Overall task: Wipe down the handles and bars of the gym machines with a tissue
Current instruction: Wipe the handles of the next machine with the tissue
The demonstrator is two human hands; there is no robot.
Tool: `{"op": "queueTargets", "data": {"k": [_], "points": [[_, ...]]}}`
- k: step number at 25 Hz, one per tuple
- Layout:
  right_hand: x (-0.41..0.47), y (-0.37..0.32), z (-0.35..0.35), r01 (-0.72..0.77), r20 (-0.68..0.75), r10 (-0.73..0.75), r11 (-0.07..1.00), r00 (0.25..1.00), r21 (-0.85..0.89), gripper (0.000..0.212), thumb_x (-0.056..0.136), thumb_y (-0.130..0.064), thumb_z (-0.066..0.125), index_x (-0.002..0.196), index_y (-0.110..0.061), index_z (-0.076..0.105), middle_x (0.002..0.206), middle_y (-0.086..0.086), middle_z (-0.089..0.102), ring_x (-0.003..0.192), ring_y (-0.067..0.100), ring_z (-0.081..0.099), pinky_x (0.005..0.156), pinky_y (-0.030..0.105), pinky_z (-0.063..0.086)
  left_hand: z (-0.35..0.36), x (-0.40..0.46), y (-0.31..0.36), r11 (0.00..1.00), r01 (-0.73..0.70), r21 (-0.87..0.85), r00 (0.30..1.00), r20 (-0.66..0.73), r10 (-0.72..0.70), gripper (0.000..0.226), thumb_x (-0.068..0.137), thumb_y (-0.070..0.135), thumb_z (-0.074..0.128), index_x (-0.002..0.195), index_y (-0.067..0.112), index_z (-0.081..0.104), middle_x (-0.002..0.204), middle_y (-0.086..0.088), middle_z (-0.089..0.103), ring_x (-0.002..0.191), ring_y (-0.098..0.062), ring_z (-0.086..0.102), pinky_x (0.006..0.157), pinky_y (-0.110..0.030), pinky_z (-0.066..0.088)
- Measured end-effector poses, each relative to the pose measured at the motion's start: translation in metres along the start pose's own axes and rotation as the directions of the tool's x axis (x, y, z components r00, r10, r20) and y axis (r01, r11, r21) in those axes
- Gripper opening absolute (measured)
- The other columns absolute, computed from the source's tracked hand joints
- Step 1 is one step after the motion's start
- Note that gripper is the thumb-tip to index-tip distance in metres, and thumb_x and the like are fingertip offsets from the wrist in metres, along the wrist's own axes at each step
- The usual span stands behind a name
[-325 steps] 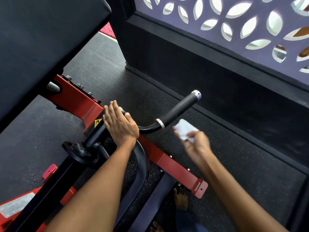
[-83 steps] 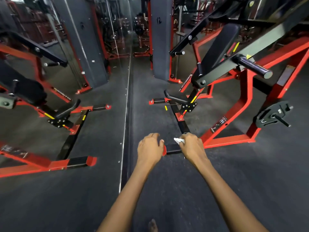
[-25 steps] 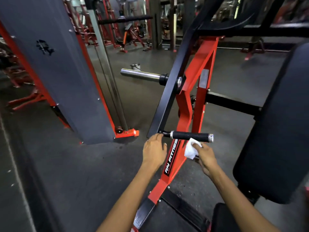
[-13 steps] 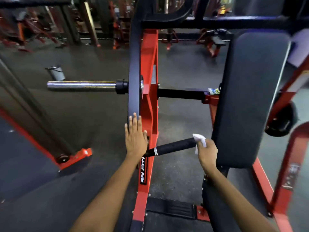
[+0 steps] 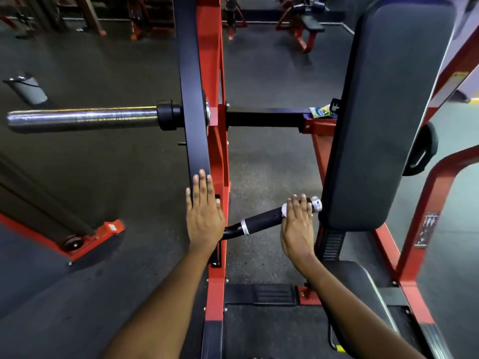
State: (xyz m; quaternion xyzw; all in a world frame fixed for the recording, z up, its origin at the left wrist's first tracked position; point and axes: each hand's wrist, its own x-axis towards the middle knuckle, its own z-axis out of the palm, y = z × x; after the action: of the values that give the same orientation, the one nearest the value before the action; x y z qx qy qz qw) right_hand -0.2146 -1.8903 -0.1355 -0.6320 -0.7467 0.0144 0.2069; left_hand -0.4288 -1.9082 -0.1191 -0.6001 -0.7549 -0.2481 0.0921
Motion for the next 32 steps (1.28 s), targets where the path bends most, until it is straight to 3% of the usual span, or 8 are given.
{"op": "queueTargets", "data": {"k": [5,9,13,17,20,25,29,32], "points": [[-0.017,-0.045,0.026,0.194,0.113,-0.191,0.981,0.975,-0.016,0.052,0.077,-0.001,0.032,0.123,0.007,0.055,0.13,0.022,0.054,0.129,0.037,0.042,0.112,0.048,0.024,0.0,-0.001,0.001,1.0,0.0,0.014,1.0,-0.017,0.0,0.059,0.097,0.022,0.024,0.151,0.003,0.012,0.161,-0.011,0.011,0.148,-0.024,0.009,0.12,-0.042,0.008],[-0.008,-0.037,0.005,0.521,0.192,-0.542,0.84,0.818,0.15,0.054,0.081,0.01,0.038,0.133,-0.001,0.048,0.14,0.015,0.047,0.134,0.025,0.038,0.114,0.038,0.018,-0.001,-0.002,0.001,0.999,0.007,0.035,1.0,-0.019,-0.006,0.06,0.096,0.021,0.025,0.151,0.005,0.005,0.161,-0.01,0.009,0.149,-0.022,0.006,0.121,-0.043,0.01],[0.026,0.023,-0.041,0.163,-0.031,-0.16,0.973,0.987,0.162,0.046,0.081,0.014,0.049,0.122,-0.004,0.058,0.124,0.011,0.057,0.119,0.027,0.049,0.105,0.035,0.039,-0.001,-0.003,0.001,0.999,0.011,0.045,1.0,-0.016,-0.01,0.06,0.096,0.021,0.021,0.152,0.004,0.011,0.161,-0.01,0.009,0.149,-0.021,0.004,0.121,-0.042,0.011],[0.03,0.018,-0.034,-0.013,0.03,0.017,0.992,0.999,-0.126,0.024,0.082,0.0,0.049,0.1,-0.003,0.064,0.099,0.017,0.065,0.107,0.039,0.05,0.101,0.048,0.036,-0.001,-0.003,0.002,0.999,0.01,0.049,1.0,-0.028,-0.009,0.059,0.095,0.022,0.019,0.151,0.003,0.011,0.161,-0.011,0.011,0.149,-0.022,0.007,0.12,-0.042,0.011],[0.02,-0.02,-0.013,0.144,0.129,-0.115,0.958,0.985,-0.248,0.03,0.085,-0.005,0.05,0.113,0.0,0.061,0.116,0.022,0.061,0.122,0.036,0.048,0.116,0.049,0.017,0.0,-0.003,0.002,0.998,0.013,0.056,0.999,-0.035,-0.011,0.059,0.095,0.02,0.02,0.15,0.004,0.007,0.161,-0.01,0.011,0.149,-0.021,0.005,0.121,-0.042,0.011],[-0.014,-0.065,0.02,0.299,0.164,-0.297,0.954,0.941,0.013,0.048,0.078,0.002,0.032,0.118,0.002,0.06,0.122,0.019,0.061,0.123,0.033,0.051,0.114,0.039,0.023,-0.001,-0.001,0.003,0.998,0.011,0.055,1.0,-0.028,-0.009,0.058,0.096,0.019,0.022,0.149,0.003,0.007,0.16,-0.012,0.014,0.148,-0.022,0.008,0.12,-0.043,0.013],[-0.046,0.0,0.029,0.603,0.048,-0.622,0.773,0.782,0.196,0.064,0.072,0.012,0.029,0.131,-0.004,0.048,0.14,0.011,0.046,0.133,0.024,0.036,0.117,0.034,0.012,-0.001,-0.002,0.004,0.998,0.014,0.069,1.0,-0.015,-0.013,0.058,0.096,0.021,0.019,0.151,0.003,0.012,0.161,-0.011,0.011,0.149,-0.022,0.006,0.121,-0.043,0.013],[-0.066,0.031,0.004,0.056,-0.028,-0.049,0.822,0.998,0.566,0.054,0.079,0.023,0.038,0.123,-0.003,0.056,0.127,0.006,0.058,0.121,0.018,0.05,0.105,0.027,0.036,0.001,-0.004,0.002,0.996,0.013,0.083,1.0,-0.003,-0.013,0.059,0.096,0.021,0.02,0.152,0.003,0.013,0.161,-0.011,0.009,0.149,-0.023,0.005,0.121,-0.043,0.011]]}}
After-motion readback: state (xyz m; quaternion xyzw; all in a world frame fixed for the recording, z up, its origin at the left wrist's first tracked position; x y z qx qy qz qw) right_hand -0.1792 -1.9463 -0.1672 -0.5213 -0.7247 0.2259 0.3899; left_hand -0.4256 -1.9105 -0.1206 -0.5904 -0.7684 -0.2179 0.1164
